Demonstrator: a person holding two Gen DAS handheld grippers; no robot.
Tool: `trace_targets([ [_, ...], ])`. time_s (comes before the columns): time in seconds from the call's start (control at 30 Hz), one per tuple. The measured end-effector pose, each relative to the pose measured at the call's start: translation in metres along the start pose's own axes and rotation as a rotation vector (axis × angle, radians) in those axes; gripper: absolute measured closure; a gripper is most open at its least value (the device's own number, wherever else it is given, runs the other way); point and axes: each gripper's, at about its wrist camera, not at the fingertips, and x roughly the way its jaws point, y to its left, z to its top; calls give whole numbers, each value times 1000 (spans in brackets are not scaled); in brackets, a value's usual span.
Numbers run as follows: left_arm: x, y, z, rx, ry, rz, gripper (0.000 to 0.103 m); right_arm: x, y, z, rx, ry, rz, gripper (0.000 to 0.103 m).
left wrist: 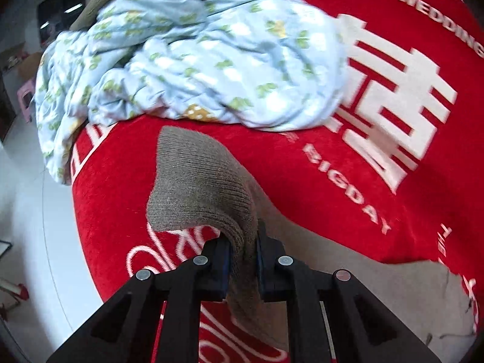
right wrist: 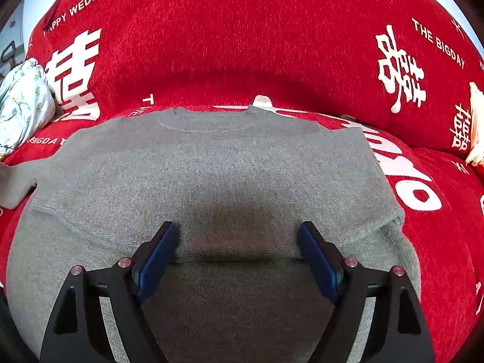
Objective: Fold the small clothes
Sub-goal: 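Grasp the other sweater sleeve cuff with the left tool, then fold the held sleeve across the sweater body with the left tool and release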
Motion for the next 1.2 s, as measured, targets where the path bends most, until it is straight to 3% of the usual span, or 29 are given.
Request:
trace_targets([
  [0.33,-25,-72,-20,120,47,-86,88,-1,-1,-1,10,-4,13,18],
  [0.53,-37,-127,-43,226,89,-140,88,-1,-3,-1,15,-5,20,18],
  [0.73,-64,-186,-75,360,82,-192,88,-1,-5,-1,22,-7,32,18],
  [1.0,-83,-239,-102,428,112,-222,88,-12,-11,-3,41,-8,64,18],
  [1.2,-98,-275,-126,483,115,-232,88,-25,-23,-23,20,20,115,18],
])
